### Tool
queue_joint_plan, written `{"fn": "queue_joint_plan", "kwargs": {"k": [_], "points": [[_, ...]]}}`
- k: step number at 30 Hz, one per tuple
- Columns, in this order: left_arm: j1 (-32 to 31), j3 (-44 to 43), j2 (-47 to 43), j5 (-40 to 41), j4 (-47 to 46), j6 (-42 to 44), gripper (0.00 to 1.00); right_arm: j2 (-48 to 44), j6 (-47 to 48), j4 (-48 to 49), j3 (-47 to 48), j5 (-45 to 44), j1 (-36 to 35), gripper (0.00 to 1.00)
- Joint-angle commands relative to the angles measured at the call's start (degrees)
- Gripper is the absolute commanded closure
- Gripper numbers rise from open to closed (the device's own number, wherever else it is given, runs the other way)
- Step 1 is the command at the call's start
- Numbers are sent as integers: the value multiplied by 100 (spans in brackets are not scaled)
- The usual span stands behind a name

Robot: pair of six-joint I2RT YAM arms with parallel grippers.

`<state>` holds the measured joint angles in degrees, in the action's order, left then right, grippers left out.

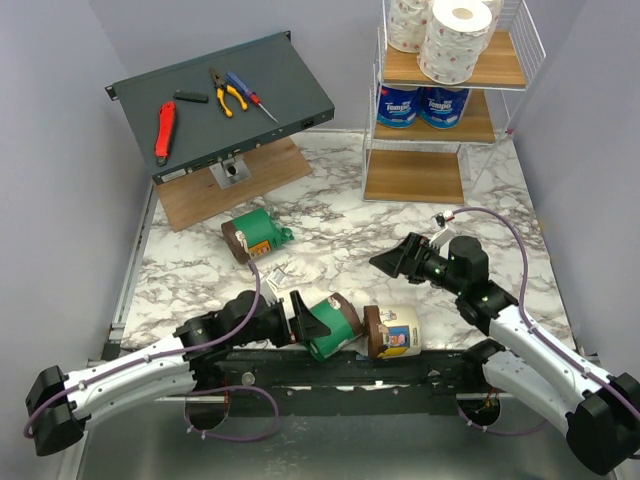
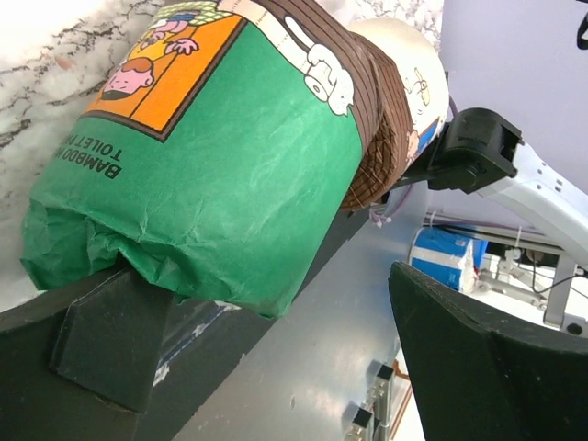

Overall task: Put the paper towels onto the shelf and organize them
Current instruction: Adjust the paper towel at the center of the board.

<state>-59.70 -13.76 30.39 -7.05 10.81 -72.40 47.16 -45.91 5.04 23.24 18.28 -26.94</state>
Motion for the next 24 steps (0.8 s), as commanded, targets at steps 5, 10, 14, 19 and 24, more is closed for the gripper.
{"fn": "queue_joint_plan", "kwargs": {"k": [5,10,14,19,24], "points": [[377,-387,782,123,-976,575,1,-92,100,-39,-89,-75,-22,7],[777,-629,1171,168,-1454,811,2,-188,129,-72,-151,-118,-18,7],[978,-841,1668,-264,-1594,929,2,-256,246,-193,-136,-244,-22,7],[978,-888,2192,-797,-1571,1077,1,-292,344,-275,-140,-348,-22,7],[987,-725,2339,-1307,-1964,1114,1,-224,375,-267,-169,-317,-21,6]]}}
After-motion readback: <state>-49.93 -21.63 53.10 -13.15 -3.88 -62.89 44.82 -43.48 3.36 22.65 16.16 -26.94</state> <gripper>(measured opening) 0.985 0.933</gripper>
